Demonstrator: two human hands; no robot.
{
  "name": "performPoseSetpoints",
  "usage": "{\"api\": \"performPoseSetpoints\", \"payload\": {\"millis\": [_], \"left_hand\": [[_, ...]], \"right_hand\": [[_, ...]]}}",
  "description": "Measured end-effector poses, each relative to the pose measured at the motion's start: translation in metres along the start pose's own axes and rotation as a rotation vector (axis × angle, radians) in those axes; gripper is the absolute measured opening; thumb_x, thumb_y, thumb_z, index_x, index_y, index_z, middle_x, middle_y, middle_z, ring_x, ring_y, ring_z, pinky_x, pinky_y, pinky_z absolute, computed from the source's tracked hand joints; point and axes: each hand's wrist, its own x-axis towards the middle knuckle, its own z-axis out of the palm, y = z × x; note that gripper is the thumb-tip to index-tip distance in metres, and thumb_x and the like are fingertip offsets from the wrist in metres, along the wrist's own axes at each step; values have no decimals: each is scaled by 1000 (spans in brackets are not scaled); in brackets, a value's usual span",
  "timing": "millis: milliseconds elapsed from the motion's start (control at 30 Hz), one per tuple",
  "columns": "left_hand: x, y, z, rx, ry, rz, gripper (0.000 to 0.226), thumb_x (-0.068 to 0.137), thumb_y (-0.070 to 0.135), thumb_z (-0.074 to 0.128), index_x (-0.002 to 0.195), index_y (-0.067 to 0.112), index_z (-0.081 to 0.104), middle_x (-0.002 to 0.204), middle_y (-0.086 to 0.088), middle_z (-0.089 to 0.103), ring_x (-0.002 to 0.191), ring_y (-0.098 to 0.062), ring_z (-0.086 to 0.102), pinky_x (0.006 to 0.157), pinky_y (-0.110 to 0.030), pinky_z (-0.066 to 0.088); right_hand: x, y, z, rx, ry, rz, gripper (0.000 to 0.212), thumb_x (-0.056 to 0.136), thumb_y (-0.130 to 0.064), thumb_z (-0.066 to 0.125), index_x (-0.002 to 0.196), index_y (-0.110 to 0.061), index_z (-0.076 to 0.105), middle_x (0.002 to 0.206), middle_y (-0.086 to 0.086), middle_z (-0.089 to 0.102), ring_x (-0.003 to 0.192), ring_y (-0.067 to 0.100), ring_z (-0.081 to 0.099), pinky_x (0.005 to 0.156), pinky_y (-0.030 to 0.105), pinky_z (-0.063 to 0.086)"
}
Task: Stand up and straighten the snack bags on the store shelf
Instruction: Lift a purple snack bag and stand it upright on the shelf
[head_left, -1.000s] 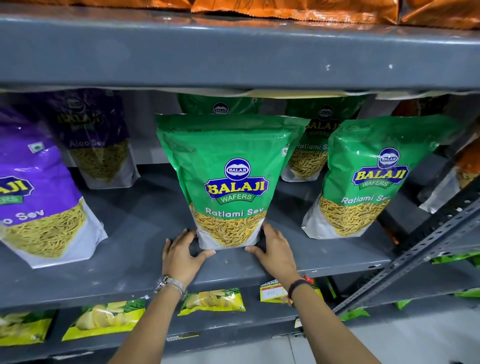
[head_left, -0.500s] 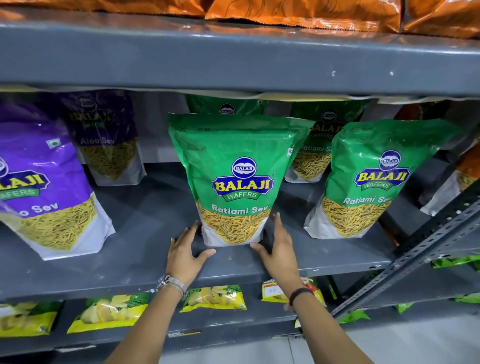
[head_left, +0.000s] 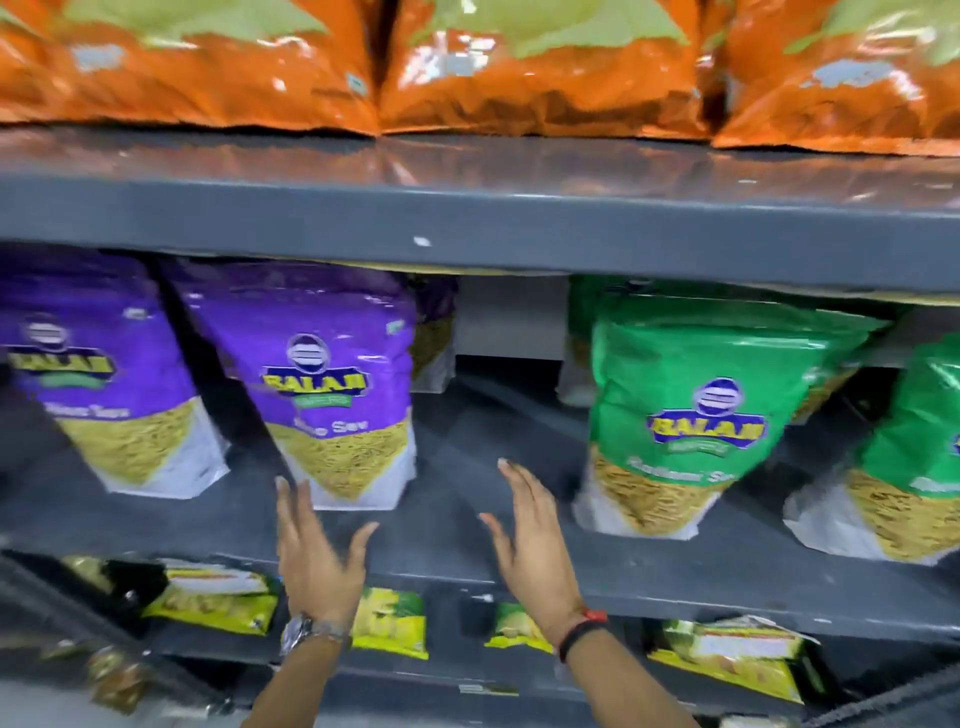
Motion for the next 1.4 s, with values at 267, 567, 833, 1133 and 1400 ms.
{"api": "performPoseSetpoints", "payload": {"millis": [267, 567, 833, 1133, 1400], "left_hand": [[83, -70, -23, -98, -366, 56, 117, 52, 43, 80, 138, 0, 13, 145, -7, 23, 135, -22, 22, 110, -29, 21], [111, -96, -2, 12, -473, 122, 80, 66, 26, 76, 129, 5, 32, 134, -14, 49, 126, -33, 39, 114, -45, 10], [110, -100, -1, 56, -509, 195, 79, 69, 36, 71, 132, 13, 31, 141, -6, 44, 132, -25, 35, 116, -44, 2], [111, -96, -7, 24, -504, 202, 57, 70, 28, 71, 117, 12, 43, 125, -7, 57, 120, -28, 47, 113, -43, 6], [110, -94, -8, 39, -516, 186, 59, 72, 28, 69, 121, 11, 40, 130, -8, 55, 123, -26, 45, 115, -42, 5]], "right_hand": [[49, -24, 104, 235, -304, 328, 102, 68, -25, 78, 143, -11, 10, 154, 9, 20, 141, 22, 21, 115, 32, 20], [54, -23, 125, 133, -205, 382, 72, 61, -34, 80, 120, -16, 42, 122, 8, 57, 111, 27, 48, 89, 32, 37], [38, -26, 118, 110, -141, 468, 72, 61, -31, 80, 121, -20, 41, 121, 4, 55, 113, 21, 46, 84, 26, 37], [34, -29, 119, 56, -104, 472, 68, 62, -33, 79, 119, -22, 43, 122, 3, 56, 114, 20, 45, 83, 24, 36], [33, -29, 119, 51, -98, 485, 69, 61, -34, 79, 118, -22, 42, 122, 3, 56, 115, 20, 45, 84, 25, 37]]}}
